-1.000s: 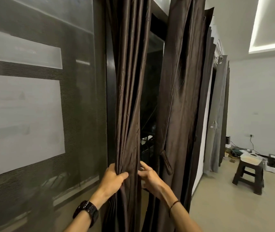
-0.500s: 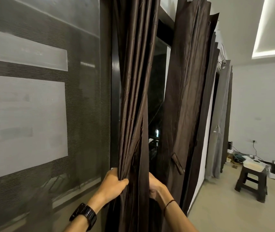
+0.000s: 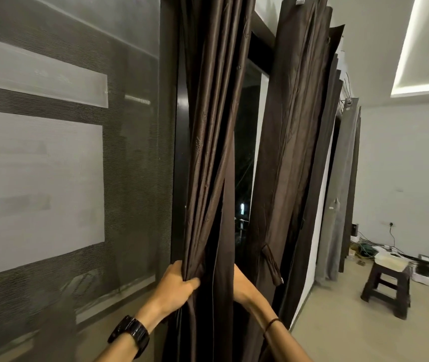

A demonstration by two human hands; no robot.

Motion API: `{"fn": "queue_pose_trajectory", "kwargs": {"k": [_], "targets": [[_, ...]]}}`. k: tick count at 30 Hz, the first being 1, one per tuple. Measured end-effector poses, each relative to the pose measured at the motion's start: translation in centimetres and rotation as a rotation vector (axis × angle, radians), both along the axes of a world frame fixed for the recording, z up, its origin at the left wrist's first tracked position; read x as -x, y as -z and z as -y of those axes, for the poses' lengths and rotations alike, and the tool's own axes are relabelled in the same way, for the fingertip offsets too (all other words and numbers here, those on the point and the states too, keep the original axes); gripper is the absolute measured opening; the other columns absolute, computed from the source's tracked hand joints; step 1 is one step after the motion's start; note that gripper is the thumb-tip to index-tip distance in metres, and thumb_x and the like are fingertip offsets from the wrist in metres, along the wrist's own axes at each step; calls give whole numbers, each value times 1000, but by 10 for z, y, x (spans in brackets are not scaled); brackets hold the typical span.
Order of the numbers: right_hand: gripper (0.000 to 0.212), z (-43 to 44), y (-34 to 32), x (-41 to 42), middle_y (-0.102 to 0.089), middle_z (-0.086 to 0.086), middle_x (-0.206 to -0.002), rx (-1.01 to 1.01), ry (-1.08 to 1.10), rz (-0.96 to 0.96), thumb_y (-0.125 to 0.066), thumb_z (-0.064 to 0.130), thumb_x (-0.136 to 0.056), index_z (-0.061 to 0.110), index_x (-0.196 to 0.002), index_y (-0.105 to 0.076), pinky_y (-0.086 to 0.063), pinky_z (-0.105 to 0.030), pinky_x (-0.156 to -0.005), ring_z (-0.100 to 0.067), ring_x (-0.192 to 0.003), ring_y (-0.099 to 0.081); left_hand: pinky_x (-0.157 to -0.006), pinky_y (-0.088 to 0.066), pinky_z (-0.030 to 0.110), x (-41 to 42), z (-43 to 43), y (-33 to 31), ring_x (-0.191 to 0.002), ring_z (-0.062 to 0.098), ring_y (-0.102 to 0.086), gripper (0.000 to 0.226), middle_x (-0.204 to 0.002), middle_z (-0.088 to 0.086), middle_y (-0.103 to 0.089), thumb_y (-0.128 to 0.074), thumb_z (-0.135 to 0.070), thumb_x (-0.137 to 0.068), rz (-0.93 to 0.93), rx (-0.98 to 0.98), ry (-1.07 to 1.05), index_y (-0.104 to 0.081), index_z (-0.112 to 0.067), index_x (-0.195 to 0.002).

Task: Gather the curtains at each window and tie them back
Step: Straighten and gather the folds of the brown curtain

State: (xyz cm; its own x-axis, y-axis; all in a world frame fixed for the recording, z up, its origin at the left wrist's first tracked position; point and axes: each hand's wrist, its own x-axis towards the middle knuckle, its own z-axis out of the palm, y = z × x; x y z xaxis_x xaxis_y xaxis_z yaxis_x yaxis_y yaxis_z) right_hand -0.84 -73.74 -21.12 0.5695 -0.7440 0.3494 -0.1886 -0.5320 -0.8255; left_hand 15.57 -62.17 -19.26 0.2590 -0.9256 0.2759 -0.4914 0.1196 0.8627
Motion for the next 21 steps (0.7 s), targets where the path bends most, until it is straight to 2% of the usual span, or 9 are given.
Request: {"fn": "queue_pose_trajectory", "kwargs": {"k": [1,3,5,7,9,11,14,18,21], "targets": [[23,-1,-1,-1,-67,6,-95,-22,-1,12,-65,3,-97,1,-121,-65,-51,-15,-83,-12,-96,-66,-85,-55,26,1,1,-1,-103,15,-68,21,-109,0,-71,-69,-9,-92,23,-8,26,-68,-22,-108],[24,-9,-9,1,-70,0,-106,21,-25,54,-69,7,-95,3,-118,-68,-53,-21,-93,-13,-105,-67,-91,-57,32,-1,4,-3,-103,13,-69,22,-109,-1,-72,-69,-11,-91,63,-14,46,-68,-22,-110],[33,-14,-13,2,-69,2,-120,125,-26,0,-73,23,-94,15,-126,-66,-53,-35,-103,-13,-117,-65,-93,-59,38,-4,6,-4,-99,12,-70,20,-107,-1,-73,-69,-14,-91,82,-22,42,-69,-22,-109],[38,-8,-5,3,-68,0,-121,257,1,-129,-70,41,-92,19,-123,-66,-54,-46,-100,-17,-117,-64,-90,-61,42,-5,5,-4,-93,14,-71,15,-101,1,-73,-68,-17,-90,117,-3,8,-70,-20,-105],[34,-8,-4,2,-66,-7,-117,369,57,-252,-61,42,-93,17,-116,-65,-54,-51,-95,-25,-112,-63,-81,-62,31,-3,4,-1,-80,14,-69,7,-90,3,-70,-67,-15,-92,147,34,-31,-71,-13,-98],[30,-14,-10,3,-60,-11,-122,587,160,-411,-57,28,-97,14,-123,-59,-50,-50,-93,-34,-115,-55,-69,-56,14,3,0,-1,-74,8,-64,4,-84,-4,-65,-68,-15,-95,187,95,-99,-71,-15,-96],[25,-23,-15,13,-59,-4,-117,809,407,-574,-50,24,-100,17,-122,-60,-38,-40,-81,-31,-113,-50,-69,-58,31,-1,5,4,-77,18,-70,20,-81,-2,-71,-73,-32,-94,388,164,-272,-74,-12,-95],[20,-55,-2,14,-58,4,-92,720,601,-402,-54,37,-97,22,-92,-65,-45,-36,-69,-22,-92,-56,-74,-52,37,5,3,-1,-95,34,-72,32,-99,9,-75,-63,-41,-99,653,104,-447,-69,-10,-101],[18,-82,13,4,-55,2,-87,887,616,-101,-66,32,-87,18,-75,-65,-44,-32,-62,-20,-81,-49,-81,-54,43,18,3,-6,-105,38,-70,30,-109,11,-74,-56,-34,-101,708,106,-484,-60,-14,-123]]}}
